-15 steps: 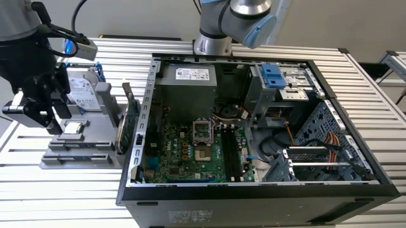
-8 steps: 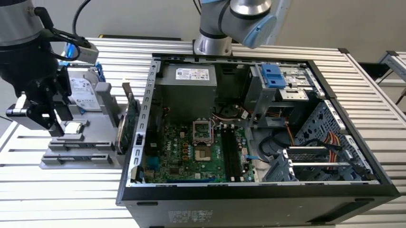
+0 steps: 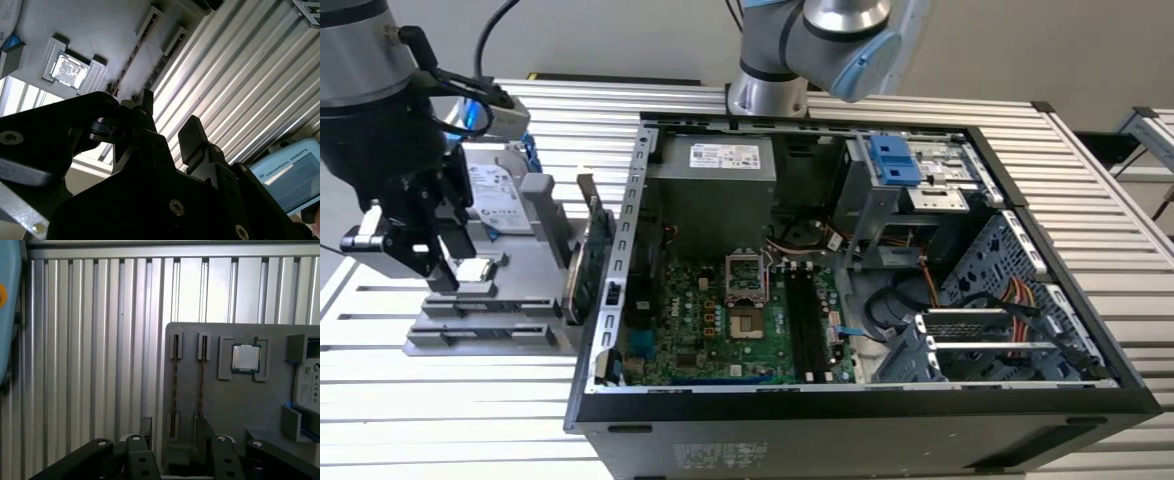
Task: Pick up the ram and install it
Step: 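Pick up the ram and move it above insertion slot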
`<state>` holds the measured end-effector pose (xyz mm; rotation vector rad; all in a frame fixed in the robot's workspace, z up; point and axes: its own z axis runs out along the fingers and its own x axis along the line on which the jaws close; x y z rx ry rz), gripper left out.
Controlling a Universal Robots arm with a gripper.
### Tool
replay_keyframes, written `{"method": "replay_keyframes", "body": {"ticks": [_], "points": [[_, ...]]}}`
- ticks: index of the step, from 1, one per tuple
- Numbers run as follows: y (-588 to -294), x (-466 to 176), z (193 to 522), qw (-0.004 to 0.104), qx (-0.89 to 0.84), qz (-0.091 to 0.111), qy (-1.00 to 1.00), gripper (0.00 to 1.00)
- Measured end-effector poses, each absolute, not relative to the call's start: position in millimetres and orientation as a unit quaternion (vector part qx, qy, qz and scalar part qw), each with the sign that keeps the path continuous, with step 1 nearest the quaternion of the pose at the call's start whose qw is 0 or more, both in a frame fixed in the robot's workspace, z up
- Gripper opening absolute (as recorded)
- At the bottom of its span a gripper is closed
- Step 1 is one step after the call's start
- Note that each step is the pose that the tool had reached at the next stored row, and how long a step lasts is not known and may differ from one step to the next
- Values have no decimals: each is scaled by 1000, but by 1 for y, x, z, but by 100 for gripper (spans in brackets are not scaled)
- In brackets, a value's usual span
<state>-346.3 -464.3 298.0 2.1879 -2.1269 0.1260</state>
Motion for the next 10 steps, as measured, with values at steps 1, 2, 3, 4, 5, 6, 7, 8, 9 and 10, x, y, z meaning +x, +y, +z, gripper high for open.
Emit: {"method": "replay_keyframes", "body": {"ticks": [1,2,3,4,5,6,7,8,9,10], "points": [[-464,-346,297,44,716,41,-696,100],[-464,-346,297,44,716,41,-696,100],[-464,-346,296,44,716,41,-696,100],[-464,-346,296,44,716,41,-696,100],[-464,-346,295,44,716,42,-696,100],[-464,-346,295,45,716,42,-696,100],[-464,-346,294,45,716,42,-696,100],[-464,-346,294,45,716,42,-696,100],[-464,-346,293,45,716,42,-696,100],[-464,-346,292,45,716,42,-696,100]]}}
